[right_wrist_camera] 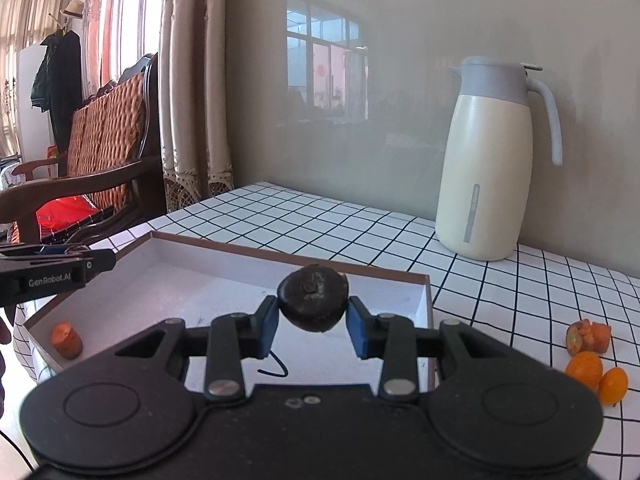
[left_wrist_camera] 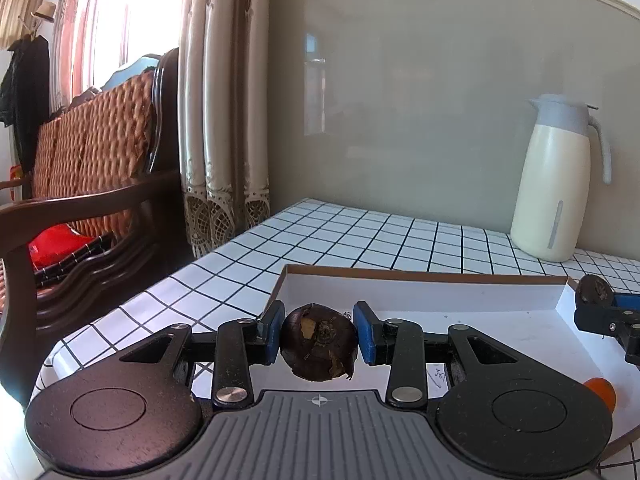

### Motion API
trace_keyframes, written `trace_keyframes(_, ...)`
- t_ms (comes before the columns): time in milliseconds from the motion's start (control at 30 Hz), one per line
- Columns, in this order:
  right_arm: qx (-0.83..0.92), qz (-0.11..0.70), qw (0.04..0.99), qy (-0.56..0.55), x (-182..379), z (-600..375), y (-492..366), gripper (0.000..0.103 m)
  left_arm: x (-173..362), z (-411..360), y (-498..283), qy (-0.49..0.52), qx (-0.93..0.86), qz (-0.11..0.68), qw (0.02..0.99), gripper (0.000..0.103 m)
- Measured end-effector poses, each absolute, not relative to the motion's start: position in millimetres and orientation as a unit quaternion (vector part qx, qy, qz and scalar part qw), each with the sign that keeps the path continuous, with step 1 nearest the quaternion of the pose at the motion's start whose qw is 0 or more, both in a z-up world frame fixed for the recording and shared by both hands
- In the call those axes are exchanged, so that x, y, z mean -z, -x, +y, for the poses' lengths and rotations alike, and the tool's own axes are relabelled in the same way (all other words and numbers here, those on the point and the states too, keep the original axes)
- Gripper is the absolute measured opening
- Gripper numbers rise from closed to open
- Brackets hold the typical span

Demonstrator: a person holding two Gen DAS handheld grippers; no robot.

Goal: Organize fruits
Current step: 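Open the left tool releasing the mangosteen while the right tool releases the plum into the box, then withdraw both open tools from the box toward the remaining fruit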

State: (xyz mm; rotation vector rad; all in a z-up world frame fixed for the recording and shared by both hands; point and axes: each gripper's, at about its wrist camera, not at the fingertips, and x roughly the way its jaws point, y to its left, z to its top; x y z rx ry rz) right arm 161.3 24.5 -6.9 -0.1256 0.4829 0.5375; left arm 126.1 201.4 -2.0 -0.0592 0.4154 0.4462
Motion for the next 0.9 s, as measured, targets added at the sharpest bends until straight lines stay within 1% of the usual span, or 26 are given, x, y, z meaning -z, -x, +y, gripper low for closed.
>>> trace_keyframes(33,-0.256,0.228,0.937,0.069,6,25,-161,0.035,3,200,-127,0.023,-0.227,0.205,0.952,0.039)
trace_keyframes(67,-0.237,0.209,0.946,0.077,4,25,-158,0.062,3,200,-126,0.017,-0.234,0.203,0.951,0.053)
trace_keyframes(100,-0.217,0.180,0.956,0.075,3,22,-153,0.098,2,199,-123,0.015,-0.246,0.191,0.950,0.072)
trace_keyframes(133,-0.214,0.156,0.962,0.068,3,19,-151,0.096,0,198,-118,0.016,-0.256,0.174,0.951,0.103)
trace_keyframes(200,-0.212,0.169,0.961,0.062,2,16,-157,0.097,-4,198,-108,0.021,-0.262,0.148,0.953,0.103)
trace_keyframes(367,-0.214,0.190,0.957,0.047,8,13,-165,0.097,-2,195,-109,0.017,-0.255,0.160,0.953,0.103)
trace_keyframes(633,-0.221,0.183,0.956,0.051,7,11,-151,0.097,-4,187,-105,0.011,-0.248,0.156,0.956,0.103)
trace_keyframes(900,-0.212,0.149,0.962,0.088,-5,1,-125,0.097,-14,164,-92,-0.010,-0.233,0.139,0.962,0.103)
